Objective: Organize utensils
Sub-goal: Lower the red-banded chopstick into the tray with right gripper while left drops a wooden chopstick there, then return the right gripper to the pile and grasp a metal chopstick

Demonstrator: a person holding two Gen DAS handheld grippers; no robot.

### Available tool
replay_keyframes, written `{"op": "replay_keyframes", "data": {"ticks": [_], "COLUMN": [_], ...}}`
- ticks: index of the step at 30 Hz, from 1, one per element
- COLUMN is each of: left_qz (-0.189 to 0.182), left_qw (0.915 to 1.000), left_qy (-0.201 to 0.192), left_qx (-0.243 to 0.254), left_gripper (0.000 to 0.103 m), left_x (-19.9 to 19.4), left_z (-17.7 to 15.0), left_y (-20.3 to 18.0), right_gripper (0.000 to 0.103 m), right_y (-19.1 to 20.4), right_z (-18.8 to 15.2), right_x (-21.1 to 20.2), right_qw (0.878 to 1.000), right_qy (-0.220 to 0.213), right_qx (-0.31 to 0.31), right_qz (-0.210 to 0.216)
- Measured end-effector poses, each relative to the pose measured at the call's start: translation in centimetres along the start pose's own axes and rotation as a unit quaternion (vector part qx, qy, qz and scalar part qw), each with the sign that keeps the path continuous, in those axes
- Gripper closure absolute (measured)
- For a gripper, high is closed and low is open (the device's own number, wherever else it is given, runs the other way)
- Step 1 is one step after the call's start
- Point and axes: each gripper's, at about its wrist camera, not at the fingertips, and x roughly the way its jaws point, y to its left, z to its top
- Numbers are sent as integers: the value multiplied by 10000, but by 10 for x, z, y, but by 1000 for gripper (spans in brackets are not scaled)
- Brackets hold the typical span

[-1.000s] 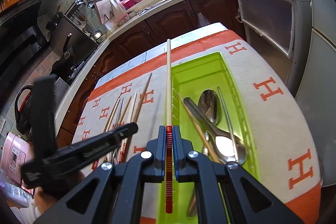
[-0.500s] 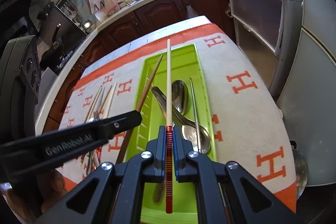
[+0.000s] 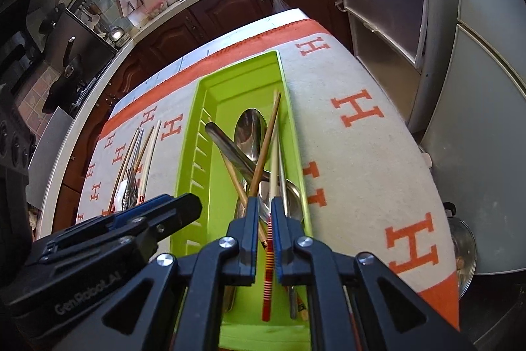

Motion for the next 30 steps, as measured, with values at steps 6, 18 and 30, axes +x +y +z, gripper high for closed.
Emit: {"op": "replay_keyframes", "data": {"ticks": [6, 18, 30], "left_qz": [93, 383, 472], "left_qw": [9997, 9980, 9962], "left_qy": [-228, -495, -722], "left_qx": [-11, -103, -89], "left_gripper": [64, 64, 64], "left_x": [-24, -62, -100], "left_z": [-6, -26, -47], "left_y": [13, 41, 66], "right_gripper": [95, 95, 95], "right_y": [8, 40, 82], "right_z": [-5, -24, -40], "right_x": [-5, -18, -27], "right_qw": [10000, 9996, 9982], "right_qy": [-13, -19, 28], "right_qx": [-53, -296, -593], "right_qz": [-19, -28, 80]}}
